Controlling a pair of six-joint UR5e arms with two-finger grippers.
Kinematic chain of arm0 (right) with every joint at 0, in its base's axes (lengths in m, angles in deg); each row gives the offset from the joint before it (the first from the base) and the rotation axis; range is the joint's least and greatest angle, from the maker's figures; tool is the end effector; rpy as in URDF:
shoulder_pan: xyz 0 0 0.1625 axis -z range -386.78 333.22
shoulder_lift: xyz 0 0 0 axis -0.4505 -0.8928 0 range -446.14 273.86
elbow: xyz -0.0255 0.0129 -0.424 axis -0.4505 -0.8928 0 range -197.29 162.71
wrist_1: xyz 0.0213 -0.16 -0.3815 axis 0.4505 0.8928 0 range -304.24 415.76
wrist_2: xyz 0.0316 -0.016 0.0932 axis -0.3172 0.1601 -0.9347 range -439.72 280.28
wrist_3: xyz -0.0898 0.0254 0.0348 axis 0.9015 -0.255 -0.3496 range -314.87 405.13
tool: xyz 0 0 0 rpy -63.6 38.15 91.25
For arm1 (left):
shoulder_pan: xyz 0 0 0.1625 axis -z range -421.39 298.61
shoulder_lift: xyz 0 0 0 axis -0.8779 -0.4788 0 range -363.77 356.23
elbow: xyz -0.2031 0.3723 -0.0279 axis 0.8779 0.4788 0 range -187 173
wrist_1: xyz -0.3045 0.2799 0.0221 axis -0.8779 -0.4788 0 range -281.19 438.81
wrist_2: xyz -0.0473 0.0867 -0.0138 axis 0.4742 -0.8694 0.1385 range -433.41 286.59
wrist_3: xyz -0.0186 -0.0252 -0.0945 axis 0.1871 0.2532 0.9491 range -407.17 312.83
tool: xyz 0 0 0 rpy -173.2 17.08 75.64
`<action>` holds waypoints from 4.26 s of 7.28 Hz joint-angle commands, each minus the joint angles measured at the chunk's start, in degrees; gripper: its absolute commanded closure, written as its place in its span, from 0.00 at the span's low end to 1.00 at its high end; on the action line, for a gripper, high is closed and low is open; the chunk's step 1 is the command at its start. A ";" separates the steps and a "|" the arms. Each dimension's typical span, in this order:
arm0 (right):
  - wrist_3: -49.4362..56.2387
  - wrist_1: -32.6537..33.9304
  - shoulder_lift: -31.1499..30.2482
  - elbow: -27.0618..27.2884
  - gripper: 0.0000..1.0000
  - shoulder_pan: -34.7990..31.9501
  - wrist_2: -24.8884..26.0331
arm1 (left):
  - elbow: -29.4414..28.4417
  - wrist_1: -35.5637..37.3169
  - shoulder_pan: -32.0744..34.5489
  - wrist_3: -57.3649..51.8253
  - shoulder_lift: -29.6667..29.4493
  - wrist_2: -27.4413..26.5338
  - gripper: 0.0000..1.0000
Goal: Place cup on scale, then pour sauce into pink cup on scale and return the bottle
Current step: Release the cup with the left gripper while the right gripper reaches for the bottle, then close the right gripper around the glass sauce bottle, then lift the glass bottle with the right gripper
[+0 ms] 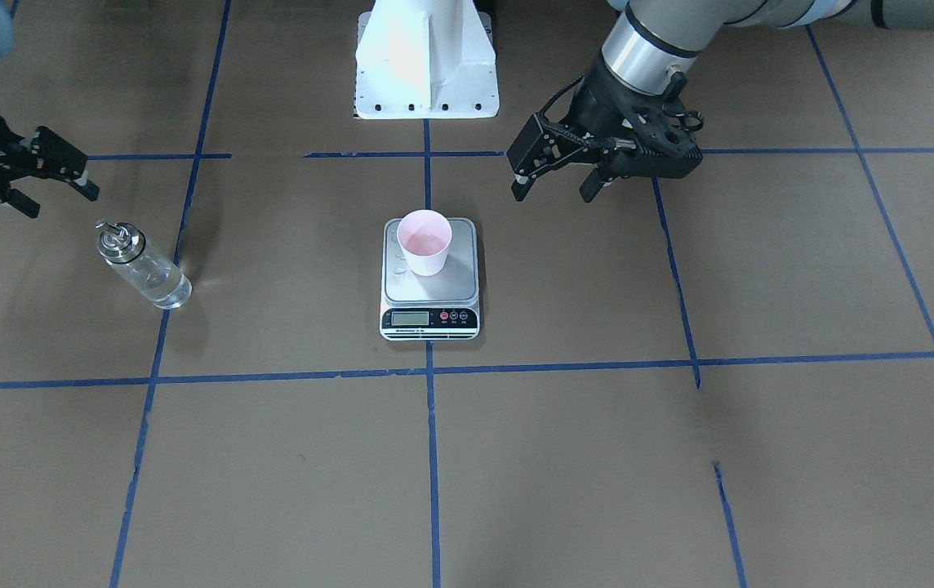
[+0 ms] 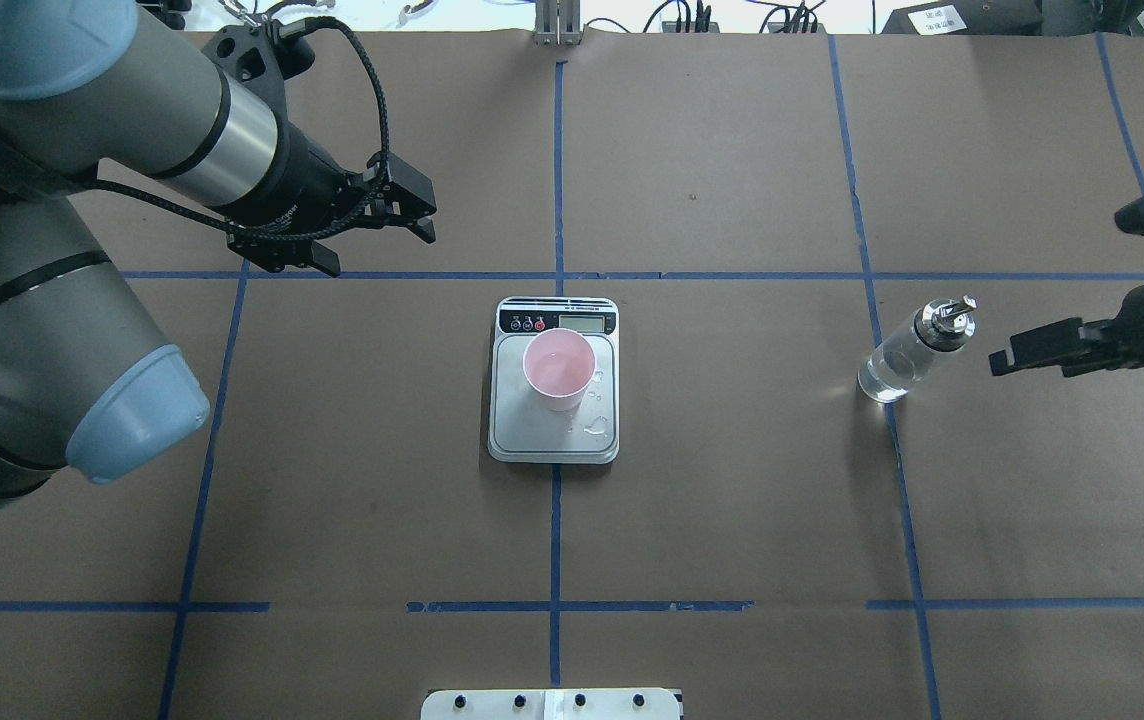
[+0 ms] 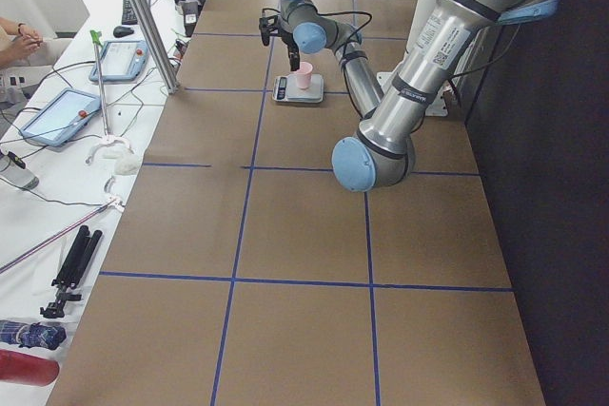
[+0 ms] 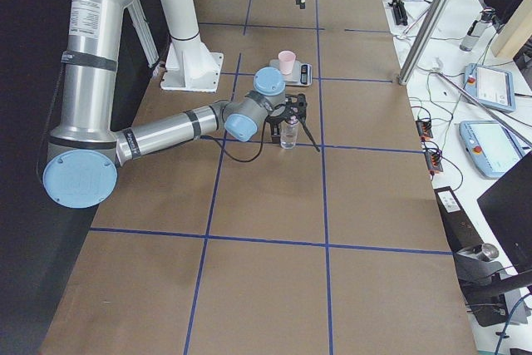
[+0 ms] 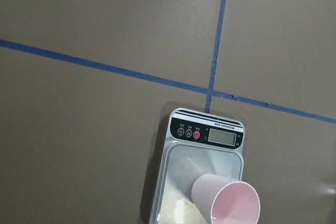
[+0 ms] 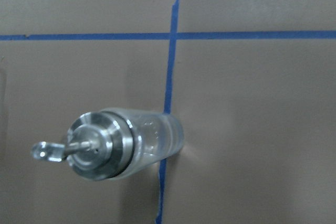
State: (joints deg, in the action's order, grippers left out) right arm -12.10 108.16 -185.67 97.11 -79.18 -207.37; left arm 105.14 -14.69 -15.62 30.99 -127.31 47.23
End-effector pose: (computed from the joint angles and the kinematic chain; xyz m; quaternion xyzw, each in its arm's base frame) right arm -0.2062 -0.3865 0.4499 0.0700 -0.5039 0.0043 0.8609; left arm 0.3458 -0.4737 0.1511 0.0281 0.5281 -0.1199 0.8402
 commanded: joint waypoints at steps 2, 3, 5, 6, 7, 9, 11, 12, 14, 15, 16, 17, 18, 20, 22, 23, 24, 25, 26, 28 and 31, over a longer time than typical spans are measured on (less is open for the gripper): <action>-16.32 -7.58 -2.77 3.11 0.00 21.84 31.67 | -0.17 -0.29 0.11 0.06 0.58 -2.08 0.00; -16.42 -7.23 -2.78 3.12 0.00 26.08 40.81 | -0.69 -0.37 0.11 0.06 0.75 -3.47 0.00; -19.55 -7.23 -2.95 2.86 0.00 27.79 52.02 | -4.72 -4.13 0.03 -0.03 0.75 -4.72 0.00; -21.76 -7.31 -2.95 2.42 0.00 29.01 55.46 | -5.52 -4.07 0.11 -2.29 1.80 -5.07 0.00; -21.87 -7.31 -2.95 1.28 0.00 30.93 59.67 | -4.14 -3.80 0.37 -14.15 6.51 -4.98 0.00; -21.87 -7.31 -2.95 0.49 0.00 34.72 67.41 | -4.04 -3.89 1.69 -20.68 9.79 -5.07 0.00; -21.87 -7.14 -2.78 -1.96 0.00 39.98 76.88 | -4.65 -3.98 1.61 -21.64 10.07 -7.34 0.00; -21.87 -7.31 -2.60 -4.42 0.00 41.05 80.77 | -4.57 -3.80 1.61 -26.96 11.38 -8.75 0.00; -21.87 -8.10 -2.17 -7.41 0.00 43.24 85.79 | -4.65 -3.80 1.52 -28.07 11.74 -8.76 0.00; -21.87 -8.10 -1.03 -8.04 0.00 43.52 87.73 | -5.00 -3.80 1.35 -28.07 11.74 -8.76 0.00; -21.87 -8.28 0.02 -10.13 0.00 43.78 91.49 | -5.09 -3.80 1.34 -28.07 11.74 -8.76 0.00; -21.87 -10.46 1.43 -10.85 0.00 43.79 91.87 | -5.09 -3.80 1.43 -28.07 11.74 -8.85 0.00; -21.96 -12.74 1.88 -12.77 0.00 43.79 92.05 | -5.09 -3.80 1.43 -28.07 11.74 -9.20 0.00; -21.69 -13.46 4.34 -15.85 0.00 43.53 95.04 | -4.13 -3.80 1.43 -27.46 11.65 -9.64 0.00; -21.78 -13.55 3.73 -16.48 0.00 43.44 96.88 | -4.04 -3.71 1.61 -27.45 11.65 -9.64 0.00; -21.78 -13.55 3.64 -16.31 0.00 43.43 96.89 | -3.95 -3.71 1.61 -27.45 11.65 -9.64 0.00; -21.35 -13.64 3.81 -16.39 0.00 43.43 96.80 | -3.86 -3.71 1.61 -27.37 11.65 -9.64 0.00; -21.34 -13.64 4.25 -16.48 0.00 43.43 96.80 | -3.86 -3.71 1.61 -27.37 11.65 -9.64 0.00; -21.34 -13.64 4.08 -16.48 0.00 43.35 96.80 | -3.95 -3.71 1.61 -27.28 11.65 -9.81 0.00; -21.43 -13.90 4.25 -17.79 0.00 41.95 96.71 | -3.86 -3.71 1.61 -27.28 11.57 -9.73 0.00; -19.93 -16.89 4.96 -20.52 0.00 40.01 96.27 | -3.86 -3.71 1.52 -27.28 11.56 -9.82 0.00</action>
State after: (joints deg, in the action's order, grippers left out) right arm -32.34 91.73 -181.01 77.50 -38.41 -111.03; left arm 101.24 -18.40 -14.03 3.71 -115.74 37.49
